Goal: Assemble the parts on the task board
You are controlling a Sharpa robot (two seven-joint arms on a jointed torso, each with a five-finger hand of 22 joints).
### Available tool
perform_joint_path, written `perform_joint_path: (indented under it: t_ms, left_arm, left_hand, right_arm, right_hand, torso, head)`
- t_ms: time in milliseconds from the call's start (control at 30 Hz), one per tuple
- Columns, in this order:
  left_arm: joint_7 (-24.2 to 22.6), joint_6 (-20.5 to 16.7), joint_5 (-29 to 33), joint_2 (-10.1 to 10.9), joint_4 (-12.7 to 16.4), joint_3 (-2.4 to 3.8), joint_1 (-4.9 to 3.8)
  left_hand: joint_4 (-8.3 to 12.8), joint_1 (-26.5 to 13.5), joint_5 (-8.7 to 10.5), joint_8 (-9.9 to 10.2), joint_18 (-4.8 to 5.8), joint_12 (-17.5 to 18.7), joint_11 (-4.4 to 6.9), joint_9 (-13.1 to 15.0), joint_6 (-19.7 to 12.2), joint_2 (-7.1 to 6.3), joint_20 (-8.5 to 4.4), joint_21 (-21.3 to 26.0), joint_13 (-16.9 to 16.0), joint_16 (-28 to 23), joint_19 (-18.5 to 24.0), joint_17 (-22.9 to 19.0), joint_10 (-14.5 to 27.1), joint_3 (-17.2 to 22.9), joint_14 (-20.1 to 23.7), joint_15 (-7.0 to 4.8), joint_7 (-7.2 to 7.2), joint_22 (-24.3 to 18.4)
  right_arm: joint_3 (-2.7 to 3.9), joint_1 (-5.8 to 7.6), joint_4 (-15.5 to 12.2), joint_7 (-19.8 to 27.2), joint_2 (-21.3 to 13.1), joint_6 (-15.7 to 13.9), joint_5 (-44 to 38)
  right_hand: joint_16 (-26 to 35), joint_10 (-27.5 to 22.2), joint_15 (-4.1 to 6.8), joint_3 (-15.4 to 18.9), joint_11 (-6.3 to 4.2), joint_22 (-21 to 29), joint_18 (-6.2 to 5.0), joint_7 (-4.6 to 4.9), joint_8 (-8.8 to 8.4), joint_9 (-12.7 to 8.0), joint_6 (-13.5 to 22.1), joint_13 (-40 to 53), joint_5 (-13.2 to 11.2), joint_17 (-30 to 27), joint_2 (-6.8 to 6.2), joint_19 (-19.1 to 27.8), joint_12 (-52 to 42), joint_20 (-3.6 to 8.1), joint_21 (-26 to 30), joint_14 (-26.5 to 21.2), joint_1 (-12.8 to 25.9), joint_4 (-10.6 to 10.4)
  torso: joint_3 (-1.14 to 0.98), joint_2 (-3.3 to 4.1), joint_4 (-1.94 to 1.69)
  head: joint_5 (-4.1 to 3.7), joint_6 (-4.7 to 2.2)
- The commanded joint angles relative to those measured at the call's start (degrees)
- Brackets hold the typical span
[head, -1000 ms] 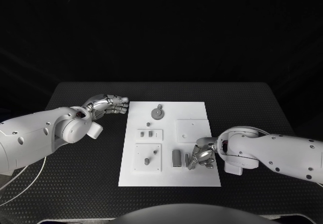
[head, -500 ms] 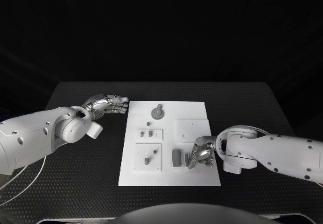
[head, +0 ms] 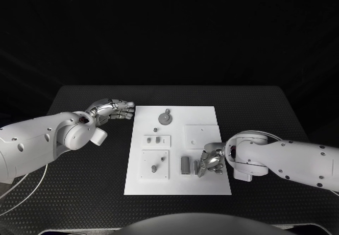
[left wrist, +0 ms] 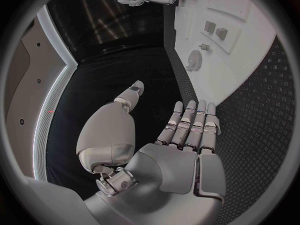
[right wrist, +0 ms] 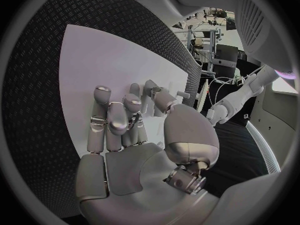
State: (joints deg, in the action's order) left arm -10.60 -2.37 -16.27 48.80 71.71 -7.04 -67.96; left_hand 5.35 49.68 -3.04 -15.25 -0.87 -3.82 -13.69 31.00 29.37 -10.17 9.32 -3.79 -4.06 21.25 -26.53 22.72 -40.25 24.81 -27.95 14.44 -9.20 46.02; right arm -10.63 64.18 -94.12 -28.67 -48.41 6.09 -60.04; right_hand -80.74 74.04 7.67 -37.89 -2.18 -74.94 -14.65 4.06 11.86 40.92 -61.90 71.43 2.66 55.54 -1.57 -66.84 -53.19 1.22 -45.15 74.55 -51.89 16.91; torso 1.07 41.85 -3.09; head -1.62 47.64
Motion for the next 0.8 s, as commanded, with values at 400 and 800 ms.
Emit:
perform_joint_path:
  t_ms: [400,800]
  left_arm:
    - [-0.37,0.85,-0.09,-0.08,0.14,0.02,-0.06]
    - [-0.81,0.64,-0.09,-0.27,-0.25,0.02,-0.06]
  left_hand:
    - [0.00,0.37,0.16,-0.32,0.87,-0.19,-0.01,0.07,0.13,0.50,-0.09,-0.28,-0.02,0.07,0.38,0.12,-0.53,-0.35,-0.21,0.15,-5.15,0.10]
    - [0.10,0.35,0.16,-0.33,0.87,-0.16,-0.01,0.07,0.14,0.40,-0.09,-0.28,-0.01,0.06,0.40,0.13,-0.50,-0.51,-0.21,0.15,-5.10,0.11]
  right_arm:
    - [-0.21,-0.41,0.70,-1.04,0.37,0.80,-4.57]
    - [-0.13,-0.37,0.25,0.66,-1.30,1.63,-2.66]
  right_hand:
    - [-0.24,0.22,0.34,0.65,-0.08,-1.15,-0.35,0.03,0.13,0.16,-0.46,-0.01,0.12,-0.27,-0.46,0.45,-0.37,-0.01,-0.39,-0.17,-1.69,-0.14]
    - [-0.02,0.13,0.27,1.76,0.02,-1.07,-0.35,0.14,0.06,0.07,-0.29,-0.06,0.12,-0.84,-2.67,0.65,-0.25,-0.22,-0.33,-0.50,-1.11,-0.22]
  torso:
    - [-0.03,-0.02,0.03]
    - [-0.07,-0.06,-0.01]
  head:
    - [0.00,0.09]
    - [-0.16,-0.50]
